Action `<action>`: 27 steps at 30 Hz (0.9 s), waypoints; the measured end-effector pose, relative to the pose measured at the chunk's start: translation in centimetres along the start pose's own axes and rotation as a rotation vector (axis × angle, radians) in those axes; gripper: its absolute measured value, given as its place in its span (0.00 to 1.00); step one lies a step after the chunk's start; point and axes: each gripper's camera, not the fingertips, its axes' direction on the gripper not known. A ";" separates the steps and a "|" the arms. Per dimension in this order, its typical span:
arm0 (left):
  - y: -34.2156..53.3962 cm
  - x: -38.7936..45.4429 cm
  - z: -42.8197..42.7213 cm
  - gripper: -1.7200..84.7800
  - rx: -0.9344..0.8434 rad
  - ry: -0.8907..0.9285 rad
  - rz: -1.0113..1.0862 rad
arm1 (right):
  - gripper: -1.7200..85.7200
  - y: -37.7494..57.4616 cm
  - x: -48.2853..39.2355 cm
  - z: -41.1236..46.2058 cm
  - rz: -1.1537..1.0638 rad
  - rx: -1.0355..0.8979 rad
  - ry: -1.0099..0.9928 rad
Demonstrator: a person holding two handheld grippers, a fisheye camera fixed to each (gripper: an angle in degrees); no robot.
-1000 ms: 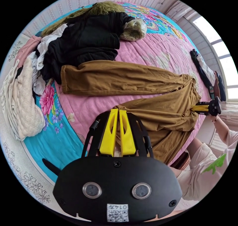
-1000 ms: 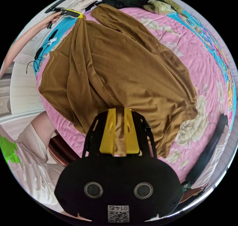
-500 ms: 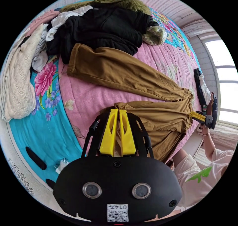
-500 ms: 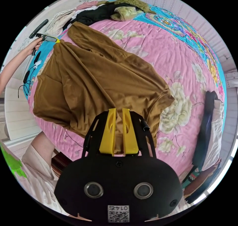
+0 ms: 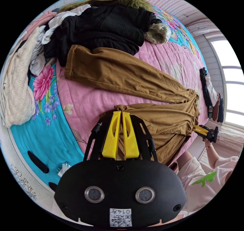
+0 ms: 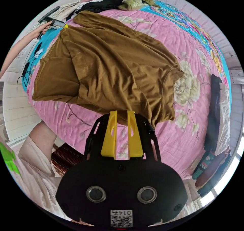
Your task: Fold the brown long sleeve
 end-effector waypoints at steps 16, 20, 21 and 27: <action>0.0 -0.2 3.5 0.12 0.034 -0.023 -0.052 | 0.02 1.1 3.1 -1.3 0.054 -0.028 -0.094; 1.2 0.2 3.1 0.14 0.079 -0.108 -0.042 | 0.02 1.3 4.5 -2.7 0.103 0.001 -0.116; 1.5 0.4 3.2 0.14 0.087 -0.096 -0.029 | 0.02 1.3 4.6 -3.3 0.108 0.032 -0.111; 5.5 8.4 7.7 0.13 0.094 0.149 0.177 | 0.02 -0.6 4.3 -4.1 0.075 0.100 -0.112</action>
